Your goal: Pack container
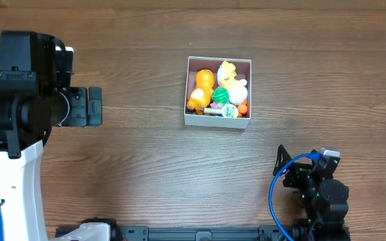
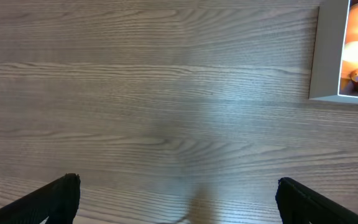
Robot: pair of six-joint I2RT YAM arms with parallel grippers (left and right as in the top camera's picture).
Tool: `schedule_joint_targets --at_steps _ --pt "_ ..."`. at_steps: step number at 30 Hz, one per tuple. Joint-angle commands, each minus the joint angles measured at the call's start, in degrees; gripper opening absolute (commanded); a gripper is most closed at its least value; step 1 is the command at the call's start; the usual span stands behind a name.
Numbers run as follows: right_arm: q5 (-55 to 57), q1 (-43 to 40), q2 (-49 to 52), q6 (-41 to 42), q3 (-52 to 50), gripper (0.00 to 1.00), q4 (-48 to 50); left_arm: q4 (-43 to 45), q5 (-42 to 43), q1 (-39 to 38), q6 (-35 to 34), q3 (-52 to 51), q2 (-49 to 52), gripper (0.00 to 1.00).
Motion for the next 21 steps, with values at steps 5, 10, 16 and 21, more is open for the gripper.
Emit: schedule_joint_targets --at_steps 5,10,16,21 --pt "-0.1 -0.3 -0.7 -0.2 -1.0 1.0 -0.2 0.1 -0.3 0.4 -1.4 -0.4 -3.7 1.0" --pt "-0.1 -0.3 -0.7 -0.2 -1.0 1.0 -0.2 29.6 0.6 0.5 -1.2 -27.8 -26.5 1.0" --pt "-0.1 -0.3 -0.7 -0.2 -1.0 1.0 -0.2 57.6 3.1 0.8 -1.2 -66.3 -54.7 1.0" --pt "-0.1 -0.3 -0.7 -0.2 -1.0 1.0 -0.2 64.1 3.0 1.2 -1.2 -85.6 -68.4 1.0"
